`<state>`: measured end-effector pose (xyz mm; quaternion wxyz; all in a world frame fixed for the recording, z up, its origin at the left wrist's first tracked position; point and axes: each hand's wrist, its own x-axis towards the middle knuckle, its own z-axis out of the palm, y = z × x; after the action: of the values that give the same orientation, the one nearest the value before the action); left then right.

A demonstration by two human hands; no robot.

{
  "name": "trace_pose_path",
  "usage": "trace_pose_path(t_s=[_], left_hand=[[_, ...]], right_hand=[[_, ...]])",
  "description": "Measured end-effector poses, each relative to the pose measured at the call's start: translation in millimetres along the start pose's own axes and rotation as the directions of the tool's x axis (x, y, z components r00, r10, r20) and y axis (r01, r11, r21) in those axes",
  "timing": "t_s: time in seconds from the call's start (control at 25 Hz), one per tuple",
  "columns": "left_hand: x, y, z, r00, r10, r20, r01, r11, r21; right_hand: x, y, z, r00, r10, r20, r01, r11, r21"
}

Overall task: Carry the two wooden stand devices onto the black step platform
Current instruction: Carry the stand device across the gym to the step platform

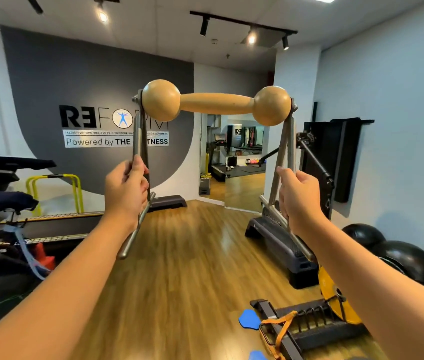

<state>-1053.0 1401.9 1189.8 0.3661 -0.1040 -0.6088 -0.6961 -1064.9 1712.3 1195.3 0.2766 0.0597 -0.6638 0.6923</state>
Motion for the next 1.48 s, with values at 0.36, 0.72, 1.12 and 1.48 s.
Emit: trace_pose_path(t_s=[0.36,0.72,1.12,1.48], left_hand=[[168.3,-126.8,11.7,1.000,0.011,0.013,-0.011,1.000,0.018],[324.0,-271.4,20.2,0.998,0.031,-0.046,-0.028,0.997,0.077],[531.7,-399.7,55.9,0.983,0.081,-0.165,-0.059,0.990,0.131],[727.1,-561.4,39.2,0.966,0.134,-0.221,-0.085,0.972,0.221]], right_hand=[[161.8,88.9,107.0,1.000,0.003,0.023,-0.004,1.000,0.030],[326.1,203.0,220.3,0.993,-0.016,0.118,0.001,0.993,0.122],[557.4,299.6,359.5,0.969,-0.064,0.237,0.017,0.980,0.199],[735.8,432.1,523.2,0.965,-0.056,0.256,-0.002,0.976,0.220]])
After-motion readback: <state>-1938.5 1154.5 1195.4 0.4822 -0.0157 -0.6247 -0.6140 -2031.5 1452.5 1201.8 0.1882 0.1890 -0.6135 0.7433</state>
